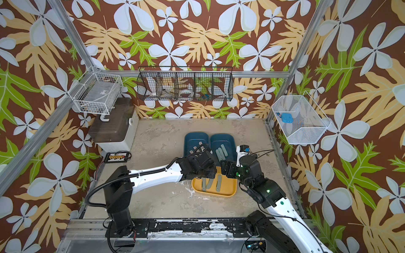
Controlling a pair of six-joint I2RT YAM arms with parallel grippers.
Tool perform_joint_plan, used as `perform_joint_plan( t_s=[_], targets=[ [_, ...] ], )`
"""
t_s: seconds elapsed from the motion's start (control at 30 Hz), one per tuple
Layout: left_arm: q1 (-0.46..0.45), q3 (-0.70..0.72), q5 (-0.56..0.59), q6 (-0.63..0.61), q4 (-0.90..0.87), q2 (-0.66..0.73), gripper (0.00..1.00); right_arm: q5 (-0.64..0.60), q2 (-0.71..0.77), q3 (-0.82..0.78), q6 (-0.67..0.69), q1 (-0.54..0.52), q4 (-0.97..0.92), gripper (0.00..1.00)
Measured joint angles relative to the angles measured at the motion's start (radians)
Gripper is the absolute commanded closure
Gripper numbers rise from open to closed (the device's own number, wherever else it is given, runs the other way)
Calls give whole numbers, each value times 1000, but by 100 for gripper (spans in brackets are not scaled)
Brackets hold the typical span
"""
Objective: Place the fruit knives into the storage box by color
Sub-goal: Place the fruit knife in the storage box, then reset both arms
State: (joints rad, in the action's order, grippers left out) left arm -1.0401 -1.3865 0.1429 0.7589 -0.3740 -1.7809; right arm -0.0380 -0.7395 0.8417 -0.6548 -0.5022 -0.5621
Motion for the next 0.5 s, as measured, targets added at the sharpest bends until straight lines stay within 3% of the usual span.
perform_joint_plan(
  t_s=[0.1, 0.13, 0.2, 0.5],
  targets=[
    [42, 60, 37, -1, 5, 113, 19, -44, -20, 52, -8, 0, -12, 10],
    [59, 85, 50, -1, 3, 158, 13, -57, -28, 72, -15, 0, -14, 0],
    [96, 132, 80, -4, 5, 249, 1, -88, -50, 111, -7, 0, -14, 1],
    [401, 375, 285, -115, 42, 674, 0, -269, -190, 257, 65, 8, 3, 0]
  ],
)
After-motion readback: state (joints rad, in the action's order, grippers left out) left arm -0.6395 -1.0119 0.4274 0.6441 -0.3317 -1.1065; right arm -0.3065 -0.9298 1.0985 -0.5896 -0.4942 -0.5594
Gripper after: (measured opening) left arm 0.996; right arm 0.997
